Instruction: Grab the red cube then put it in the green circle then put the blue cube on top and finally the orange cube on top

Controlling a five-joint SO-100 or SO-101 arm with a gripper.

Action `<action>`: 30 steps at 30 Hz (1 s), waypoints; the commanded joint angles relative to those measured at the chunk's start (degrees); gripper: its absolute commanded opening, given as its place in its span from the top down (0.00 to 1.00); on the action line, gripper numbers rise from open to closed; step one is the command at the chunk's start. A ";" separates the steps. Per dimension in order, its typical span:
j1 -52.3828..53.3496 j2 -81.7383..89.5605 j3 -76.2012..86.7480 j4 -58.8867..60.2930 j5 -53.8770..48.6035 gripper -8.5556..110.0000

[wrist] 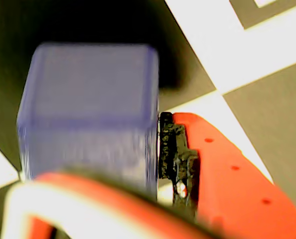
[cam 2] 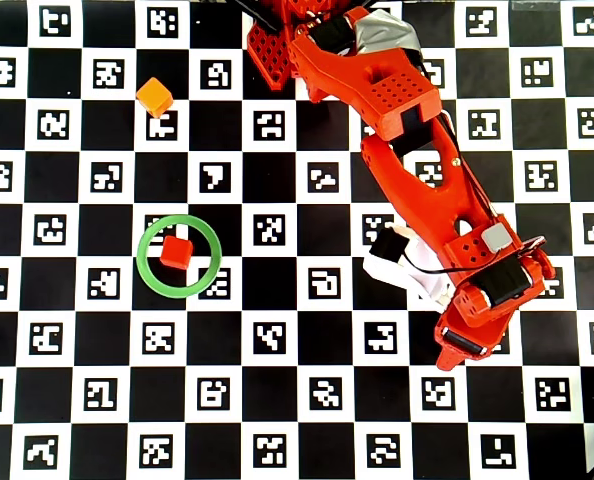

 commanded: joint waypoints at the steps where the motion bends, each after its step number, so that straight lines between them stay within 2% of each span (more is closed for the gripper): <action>1: 0.62 2.55 -0.53 0.00 0.35 0.71; 16: 1.67 2.81 0.35 0.70 -0.09 0.83; 30: 3.96 4.31 0.70 1.93 -2.99 0.86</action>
